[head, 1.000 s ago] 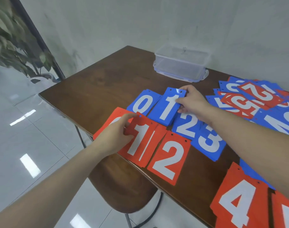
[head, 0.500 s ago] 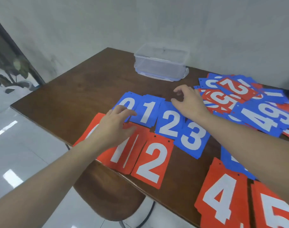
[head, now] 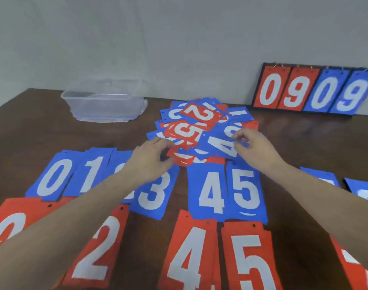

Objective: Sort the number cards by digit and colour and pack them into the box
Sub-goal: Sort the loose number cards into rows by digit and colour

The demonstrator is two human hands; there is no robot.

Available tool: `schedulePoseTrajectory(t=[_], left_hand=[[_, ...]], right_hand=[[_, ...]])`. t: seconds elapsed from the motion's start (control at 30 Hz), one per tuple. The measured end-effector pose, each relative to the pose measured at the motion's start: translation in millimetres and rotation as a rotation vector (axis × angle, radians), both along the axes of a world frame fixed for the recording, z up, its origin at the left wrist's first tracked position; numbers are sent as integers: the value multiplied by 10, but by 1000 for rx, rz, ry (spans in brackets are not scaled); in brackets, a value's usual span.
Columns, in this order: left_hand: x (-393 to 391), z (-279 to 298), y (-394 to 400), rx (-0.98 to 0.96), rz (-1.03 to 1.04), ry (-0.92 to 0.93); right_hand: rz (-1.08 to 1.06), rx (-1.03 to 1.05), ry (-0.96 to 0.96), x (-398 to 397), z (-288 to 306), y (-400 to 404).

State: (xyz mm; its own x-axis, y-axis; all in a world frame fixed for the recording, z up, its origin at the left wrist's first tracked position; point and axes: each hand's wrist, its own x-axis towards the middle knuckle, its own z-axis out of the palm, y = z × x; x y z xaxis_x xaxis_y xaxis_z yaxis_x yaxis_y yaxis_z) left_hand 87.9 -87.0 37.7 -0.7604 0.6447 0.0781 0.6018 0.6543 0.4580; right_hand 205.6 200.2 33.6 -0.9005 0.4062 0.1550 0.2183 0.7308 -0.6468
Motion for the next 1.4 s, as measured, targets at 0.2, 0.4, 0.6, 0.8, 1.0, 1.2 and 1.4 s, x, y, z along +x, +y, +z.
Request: schedulePoseTrajectory(t=[0.2,0.4,0.6,0.8,1.0,1.2,1.4], left_hand=[[-228,-86,519,-79,138,9],[-165,-33,965,-55,16,7],[-173,-33,1418,-273,20,-13],[-334,-134,1405,-382,5,-4],[-382,-137,1426,-258,60,-77],[-301,-149,1421,-142,97,-170],[-286,25,1347,52,133,-286]], right_hand=[[-28,117,-82,247,-136,473],[9,159,-84,110,-212,632],[76,241,-280,-202,-170,716],[136,346,-377,-127,-177,874],[32,307,-376,-41,-72,997],[-158,105,-338,-121,7,967],[-171,82,-307,-29,60,852]])
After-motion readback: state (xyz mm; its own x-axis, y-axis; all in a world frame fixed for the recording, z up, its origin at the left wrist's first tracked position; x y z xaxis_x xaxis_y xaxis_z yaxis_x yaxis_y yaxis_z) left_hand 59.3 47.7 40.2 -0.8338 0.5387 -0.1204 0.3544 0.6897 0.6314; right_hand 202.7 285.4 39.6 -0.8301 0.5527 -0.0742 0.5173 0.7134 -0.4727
